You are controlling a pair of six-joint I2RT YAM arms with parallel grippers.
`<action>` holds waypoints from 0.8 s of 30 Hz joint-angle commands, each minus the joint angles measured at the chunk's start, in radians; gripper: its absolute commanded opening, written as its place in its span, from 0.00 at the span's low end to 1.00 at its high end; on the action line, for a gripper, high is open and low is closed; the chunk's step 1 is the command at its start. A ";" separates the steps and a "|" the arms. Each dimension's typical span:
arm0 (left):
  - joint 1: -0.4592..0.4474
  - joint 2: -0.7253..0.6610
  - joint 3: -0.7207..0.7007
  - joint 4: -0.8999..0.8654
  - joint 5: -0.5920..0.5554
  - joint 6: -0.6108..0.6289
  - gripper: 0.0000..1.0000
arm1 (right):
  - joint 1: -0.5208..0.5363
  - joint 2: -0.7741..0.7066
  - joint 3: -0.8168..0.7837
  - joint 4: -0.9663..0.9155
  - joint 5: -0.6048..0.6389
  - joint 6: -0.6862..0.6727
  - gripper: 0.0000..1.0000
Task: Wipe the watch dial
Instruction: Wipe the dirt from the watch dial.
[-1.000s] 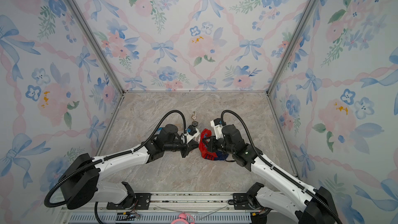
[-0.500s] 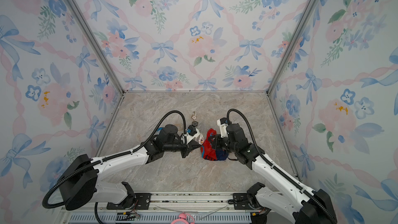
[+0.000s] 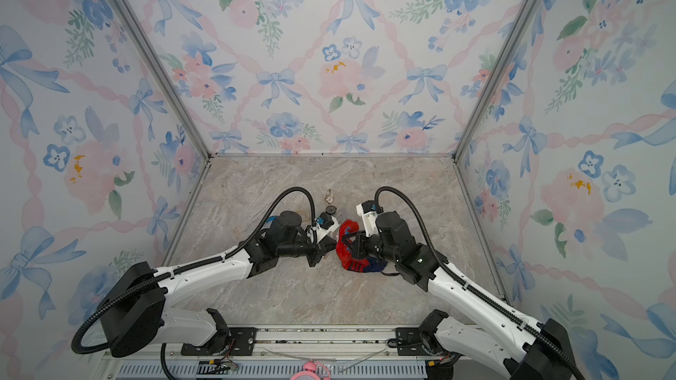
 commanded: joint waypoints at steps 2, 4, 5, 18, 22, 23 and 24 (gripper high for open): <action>-0.005 -0.023 -0.002 0.038 0.031 -0.018 0.00 | -0.010 0.043 -0.019 0.063 0.010 0.004 0.00; -0.004 -0.036 -0.005 0.038 0.035 -0.019 0.00 | -0.040 0.039 -0.042 0.060 0.005 0.005 0.00; -0.005 -0.041 -0.005 0.039 0.033 -0.019 0.00 | -0.056 0.031 -0.052 0.058 0.003 0.009 0.00; -0.005 -0.016 -0.005 0.040 0.007 -0.025 0.00 | 0.025 -0.057 0.035 -0.027 0.058 -0.003 0.00; -0.004 -0.013 -0.004 0.038 0.002 -0.029 0.00 | 0.038 -0.049 0.042 -0.018 0.057 0.001 0.00; -0.005 -0.012 -0.004 0.038 0.003 -0.029 0.00 | 0.038 -0.042 0.039 -0.013 0.053 0.002 0.00; -0.005 -0.011 -0.002 0.038 0.005 -0.028 0.00 | 0.038 -0.033 0.035 -0.004 0.049 0.006 0.00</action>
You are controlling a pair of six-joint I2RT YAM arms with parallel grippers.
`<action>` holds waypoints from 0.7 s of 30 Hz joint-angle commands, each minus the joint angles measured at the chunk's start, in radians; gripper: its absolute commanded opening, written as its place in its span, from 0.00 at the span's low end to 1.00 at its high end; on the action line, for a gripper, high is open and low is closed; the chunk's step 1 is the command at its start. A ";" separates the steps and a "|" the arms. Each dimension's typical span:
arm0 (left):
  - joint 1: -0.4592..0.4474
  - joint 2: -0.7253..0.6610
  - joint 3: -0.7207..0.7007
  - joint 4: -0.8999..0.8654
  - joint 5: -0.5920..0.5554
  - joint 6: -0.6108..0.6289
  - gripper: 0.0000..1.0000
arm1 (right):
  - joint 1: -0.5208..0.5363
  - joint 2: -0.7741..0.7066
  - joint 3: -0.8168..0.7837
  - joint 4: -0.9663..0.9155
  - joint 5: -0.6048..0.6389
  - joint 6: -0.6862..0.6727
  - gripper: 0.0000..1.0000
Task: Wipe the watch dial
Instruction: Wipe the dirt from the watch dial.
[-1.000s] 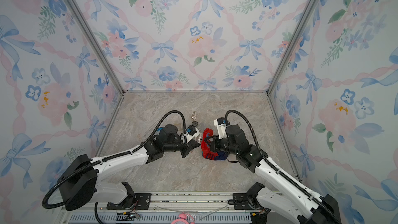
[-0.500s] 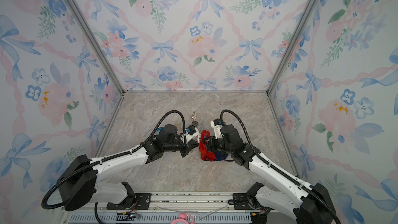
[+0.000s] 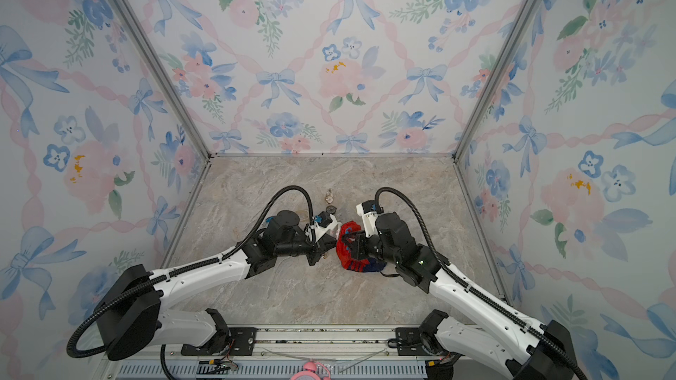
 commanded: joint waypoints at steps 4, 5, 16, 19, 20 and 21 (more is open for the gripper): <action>-0.006 0.010 0.000 0.020 0.024 -0.008 0.00 | 0.011 0.040 0.005 0.051 -0.010 0.014 0.00; -0.005 0.006 -0.002 0.023 0.029 -0.005 0.00 | 0.008 0.043 0.002 0.054 -0.009 0.012 0.00; -0.006 0.000 -0.004 0.035 0.039 -0.003 0.00 | 0.020 0.071 -0.007 0.086 -0.040 0.056 0.00; -0.007 -0.003 -0.004 0.043 0.043 -0.001 0.00 | 0.039 0.101 -0.004 0.086 -0.037 0.052 0.00; -0.007 -0.005 -0.004 0.043 0.043 -0.001 0.00 | 0.038 0.108 -0.007 0.081 -0.035 0.050 0.00; -0.007 -0.007 -0.004 0.043 0.044 0.001 0.00 | 0.036 0.112 -0.009 0.074 -0.028 0.048 0.00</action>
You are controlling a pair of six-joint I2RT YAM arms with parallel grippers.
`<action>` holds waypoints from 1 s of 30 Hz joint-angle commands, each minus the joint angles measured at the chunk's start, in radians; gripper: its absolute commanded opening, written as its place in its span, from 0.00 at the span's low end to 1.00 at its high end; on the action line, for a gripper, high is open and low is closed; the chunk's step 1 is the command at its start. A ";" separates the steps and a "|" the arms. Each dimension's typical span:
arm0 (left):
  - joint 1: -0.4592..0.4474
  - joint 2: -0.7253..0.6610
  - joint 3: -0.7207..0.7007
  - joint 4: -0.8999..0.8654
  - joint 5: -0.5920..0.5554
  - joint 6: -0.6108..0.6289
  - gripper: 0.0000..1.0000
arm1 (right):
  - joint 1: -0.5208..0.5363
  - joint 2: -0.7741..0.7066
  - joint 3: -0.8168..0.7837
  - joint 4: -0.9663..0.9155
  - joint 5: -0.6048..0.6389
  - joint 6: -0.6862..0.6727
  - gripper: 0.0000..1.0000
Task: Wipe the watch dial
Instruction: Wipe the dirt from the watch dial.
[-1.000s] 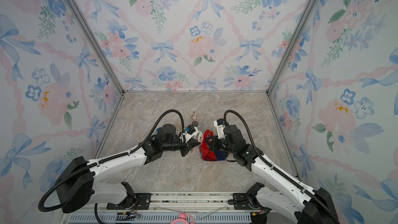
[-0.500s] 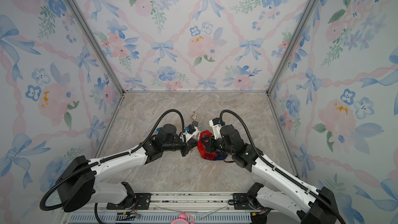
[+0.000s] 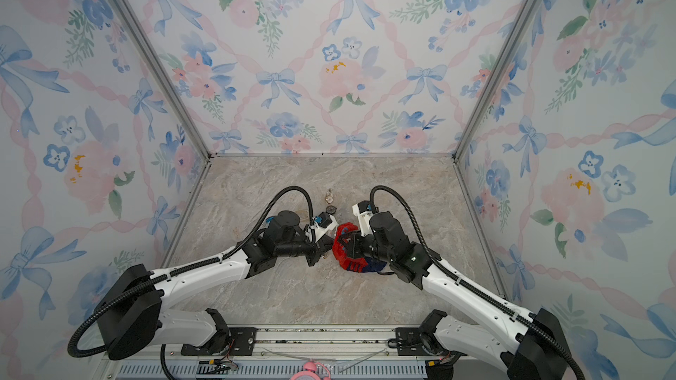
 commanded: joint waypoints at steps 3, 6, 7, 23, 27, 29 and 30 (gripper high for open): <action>-0.009 -0.023 0.002 0.073 0.053 0.007 0.00 | -0.003 0.023 -0.013 -0.009 0.002 0.008 0.00; -0.009 -0.040 -0.039 0.073 0.050 0.010 0.00 | -0.058 0.002 -0.033 -0.032 -0.009 0.015 0.00; -0.009 -0.044 -0.043 0.073 0.048 0.010 0.00 | -0.076 -0.009 -0.035 -0.048 -0.005 0.017 0.00; -0.008 -0.009 -0.038 0.077 0.055 0.012 0.00 | -0.022 -0.093 0.043 -0.111 0.013 0.001 0.00; -0.009 0.000 -0.035 0.085 0.066 0.012 0.00 | -0.018 -0.048 0.017 -0.064 0.004 0.000 0.00; -0.009 -0.003 -0.035 0.088 0.068 0.009 0.00 | -0.020 -0.022 0.010 -0.055 0.002 -0.012 0.00; -0.009 -0.003 -0.037 0.090 0.067 0.007 0.00 | -0.024 -0.009 0.010 -0.059 0.002 -0.013 0.00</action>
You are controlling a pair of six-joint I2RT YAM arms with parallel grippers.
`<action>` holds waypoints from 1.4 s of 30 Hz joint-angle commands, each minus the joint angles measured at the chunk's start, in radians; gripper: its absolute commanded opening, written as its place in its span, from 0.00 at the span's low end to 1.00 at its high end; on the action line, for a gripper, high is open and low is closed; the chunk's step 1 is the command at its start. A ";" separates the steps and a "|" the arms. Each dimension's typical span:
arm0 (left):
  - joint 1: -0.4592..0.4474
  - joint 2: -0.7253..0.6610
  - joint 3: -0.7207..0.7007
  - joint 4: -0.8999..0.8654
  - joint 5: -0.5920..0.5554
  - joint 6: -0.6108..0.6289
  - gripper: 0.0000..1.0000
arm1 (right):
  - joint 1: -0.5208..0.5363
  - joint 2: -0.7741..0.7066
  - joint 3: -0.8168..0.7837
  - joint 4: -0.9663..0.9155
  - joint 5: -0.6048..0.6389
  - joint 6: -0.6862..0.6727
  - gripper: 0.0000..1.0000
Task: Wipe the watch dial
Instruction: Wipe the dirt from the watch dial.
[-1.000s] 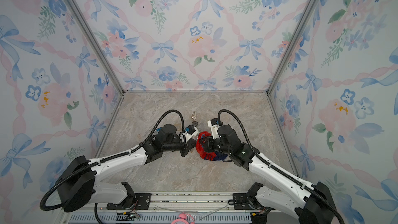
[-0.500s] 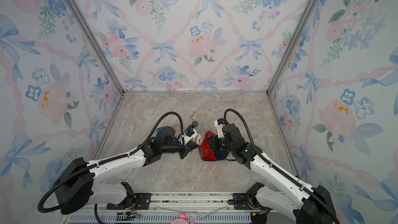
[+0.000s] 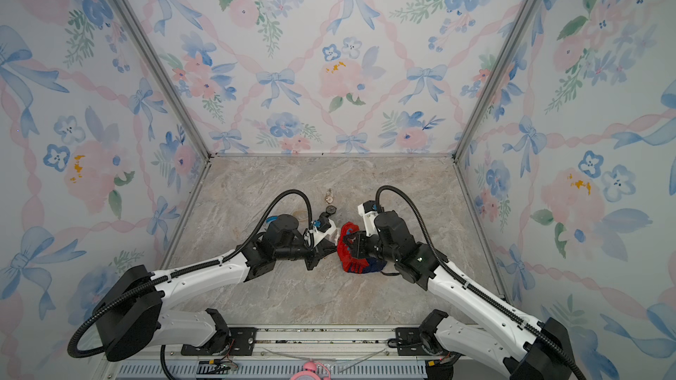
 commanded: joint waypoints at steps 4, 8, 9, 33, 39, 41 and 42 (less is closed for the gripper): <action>-0.007 -0.009 -0.004 0.047 0.019 0.007 0.00 | -0.040 0.039 -0.031 -0.016 0.013 -0.044 0.00; -0.005 -0.018 -0.013 0.047 0.013 0.009 0.00 | -0.102 -0.022 -0.054 -0.056 0.008 -0.042 0.00; -0.004 -0.018 -0.014 0.047 0.012 0.010 0.00 | -0.103 -0.042 -0.049 -0.059 0.005 -0.048 0.00; -0.006 0.005 0.001 0.048 0.027 0.003 0.00 | 0.028 0.068 0.044 0.045 -0.089 -0.052 0.00; -0.013 0.017 0.000 0.048 0.031 0.005 0.00 | 0.028 0.083 0.066 0.048 -0.070 -0.066 0.00; -0.018 0.022 0.000 0.047 0.032 0.007 0.00 | 0.023 0.086 0.073 0.048 -0.074 -0.067 0.00; -0.019 0.022 -0.002 0.048 0.032 0.008 0.00 | 0.024 0.088 0.076 0.048 -0.074 -0.069 0.00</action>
